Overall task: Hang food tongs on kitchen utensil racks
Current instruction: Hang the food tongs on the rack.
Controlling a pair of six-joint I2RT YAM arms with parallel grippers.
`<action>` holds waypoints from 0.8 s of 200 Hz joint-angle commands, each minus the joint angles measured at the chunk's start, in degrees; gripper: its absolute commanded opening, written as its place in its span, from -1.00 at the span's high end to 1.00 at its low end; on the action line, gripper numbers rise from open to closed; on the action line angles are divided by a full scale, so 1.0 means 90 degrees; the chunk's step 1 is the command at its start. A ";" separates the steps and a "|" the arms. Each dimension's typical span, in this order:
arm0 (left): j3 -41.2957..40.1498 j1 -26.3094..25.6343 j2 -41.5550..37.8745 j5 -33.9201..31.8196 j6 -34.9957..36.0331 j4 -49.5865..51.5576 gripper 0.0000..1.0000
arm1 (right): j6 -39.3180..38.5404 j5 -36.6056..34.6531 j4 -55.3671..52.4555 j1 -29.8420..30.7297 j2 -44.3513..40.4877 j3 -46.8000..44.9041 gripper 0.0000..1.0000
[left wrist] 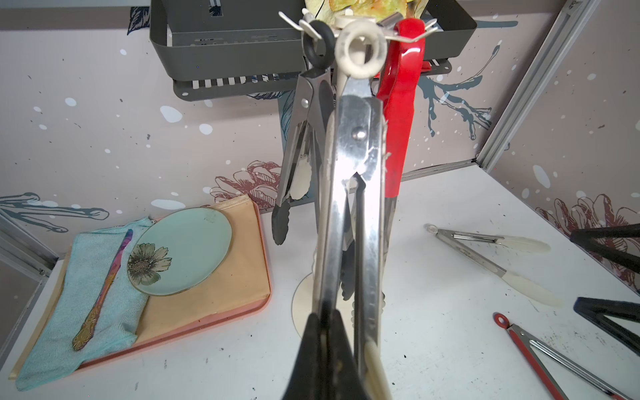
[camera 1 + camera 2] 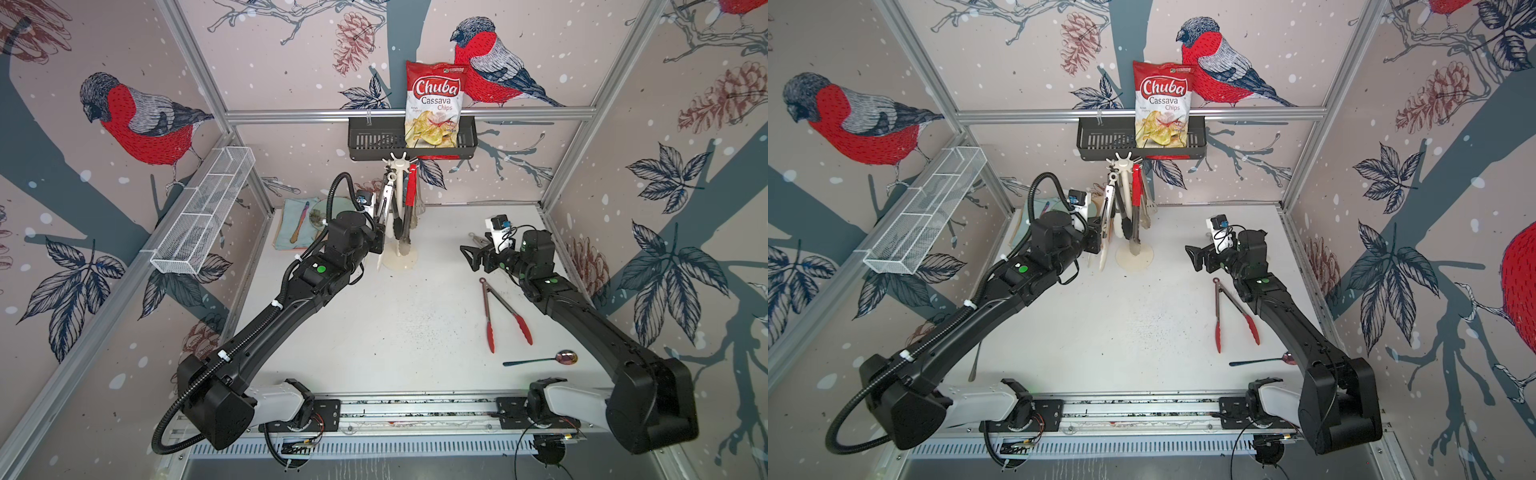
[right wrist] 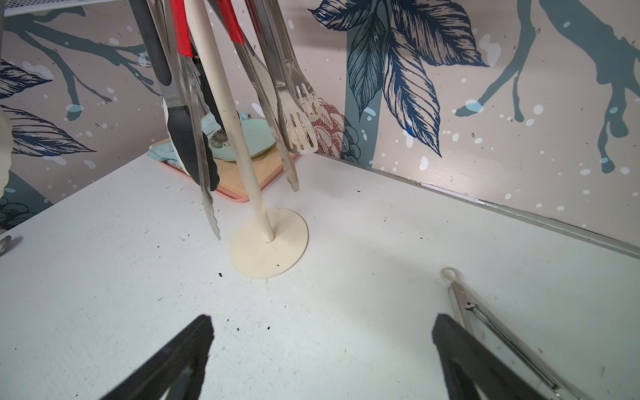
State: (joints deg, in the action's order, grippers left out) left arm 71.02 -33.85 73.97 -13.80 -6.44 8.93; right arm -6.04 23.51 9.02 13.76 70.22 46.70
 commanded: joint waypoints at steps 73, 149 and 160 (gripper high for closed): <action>0.0301 0.0028 0.0222 0.0106 0.0129 -0.0547 1.00 | -0.0011 0.0161 0.0160 -0.0005 0.0052 -0.0003 -1.00; 0.0358 0.0167 0.0392 0.0239 0.0105 -0.0543 1.00 | -0.0060 0.0171 0.0138 -0.0005 0.0040 0.0003 -1.00; 0.0334 0.0177 0.0418 0.0235 0.0102 -0.0544 1.00 | -0.0047 0.0181 0.0142 -0.0005 0.0050 0.0011 -1.00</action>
State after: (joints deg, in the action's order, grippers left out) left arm 73.63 -32.47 77.41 -11.97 -5.65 7.99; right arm -6.11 24.47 9.02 13.76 70.54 46.70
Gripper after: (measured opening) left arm 0.049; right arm 0.999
